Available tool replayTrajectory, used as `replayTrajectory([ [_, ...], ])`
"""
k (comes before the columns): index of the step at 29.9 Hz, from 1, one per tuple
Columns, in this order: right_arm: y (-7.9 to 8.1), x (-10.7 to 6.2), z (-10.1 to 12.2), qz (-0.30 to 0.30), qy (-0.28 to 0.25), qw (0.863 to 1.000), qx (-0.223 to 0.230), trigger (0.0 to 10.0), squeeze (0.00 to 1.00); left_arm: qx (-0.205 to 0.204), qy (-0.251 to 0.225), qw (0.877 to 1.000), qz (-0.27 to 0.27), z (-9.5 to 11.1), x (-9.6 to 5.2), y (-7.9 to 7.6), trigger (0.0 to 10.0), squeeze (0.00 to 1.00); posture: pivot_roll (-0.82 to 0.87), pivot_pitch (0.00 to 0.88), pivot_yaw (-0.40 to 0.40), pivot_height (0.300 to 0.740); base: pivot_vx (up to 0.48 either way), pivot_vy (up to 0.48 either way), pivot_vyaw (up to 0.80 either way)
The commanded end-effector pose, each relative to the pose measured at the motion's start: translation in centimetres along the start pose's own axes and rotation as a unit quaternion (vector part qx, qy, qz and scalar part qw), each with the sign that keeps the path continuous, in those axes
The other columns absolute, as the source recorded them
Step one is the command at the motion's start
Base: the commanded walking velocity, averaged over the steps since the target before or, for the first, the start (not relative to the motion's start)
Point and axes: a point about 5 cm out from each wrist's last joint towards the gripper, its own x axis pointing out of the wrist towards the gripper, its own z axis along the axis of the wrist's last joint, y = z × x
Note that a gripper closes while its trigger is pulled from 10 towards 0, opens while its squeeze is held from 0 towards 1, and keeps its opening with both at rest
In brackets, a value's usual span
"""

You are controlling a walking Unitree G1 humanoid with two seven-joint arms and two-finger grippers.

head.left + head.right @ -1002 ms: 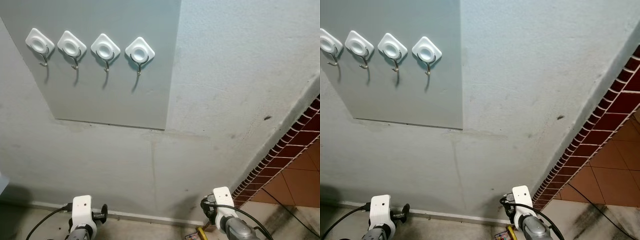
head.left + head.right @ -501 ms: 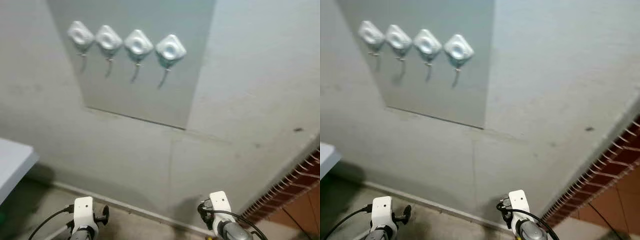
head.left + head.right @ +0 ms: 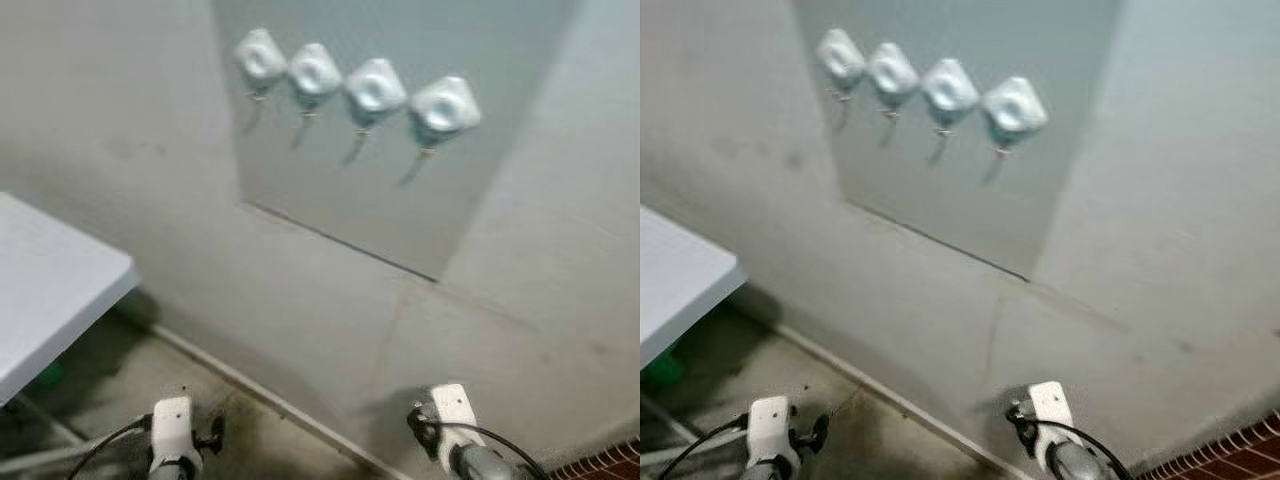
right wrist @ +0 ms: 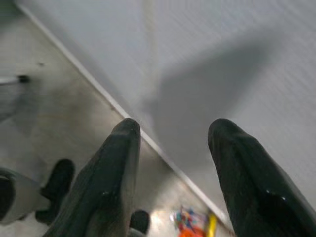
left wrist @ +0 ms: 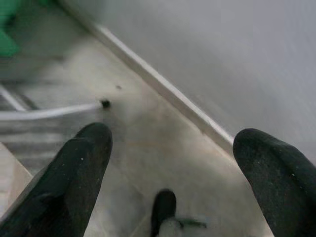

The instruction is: Hang keys on a hook

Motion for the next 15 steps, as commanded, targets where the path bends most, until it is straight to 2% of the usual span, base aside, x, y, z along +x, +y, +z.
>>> replayTrajectory([
  [1, -0.88, -0.45, -0.67, -0.008, 0.011, 1.000, -0.002, 10.0, 0.00, -0.005, 0.011, 1.000, -0.003, -0.49, -0.09, -0.40, 10.0, 0.00, -0.04, 0.000, -0.044, 0.740, 0.000, 0.000, 0.80],
  [8, -1.12, -0.67, -0.99, -0.001, 0.016, 1.000, 0.001, 10.0, 0.00, -0.008, 0.014, 1.000, -0.007, -0.73, -0.19, -0.59, 10.0, 0.00, -0.03, 0.000, -0.051, 0.740, 0.000, 0.000, 0.80],
  [10, -1.27, -0.79, -1.20, -0.002, 0.015, 0.999, 0.032, 10.0, 0.00, -0.013, 0.019, 1.000, -0.009, -0.94, -0.25, -0.65, 10.0, 0.00, -0.03, 0.000, -0.052, 0.740, 0.000, 0.000, 0.00],
  [15, -1.36, -0.86, -1.23, 0.001, 0.013, 0.999, 0.031, 10.0, 0.00, -0.014, 0.021, 1.000, -0.008, -1.13, -0.33, -0.67, 10.0, 0.00, -0.04, 0.000, -0.052, 0.740, 0.000, 0.000, 0.00],
])
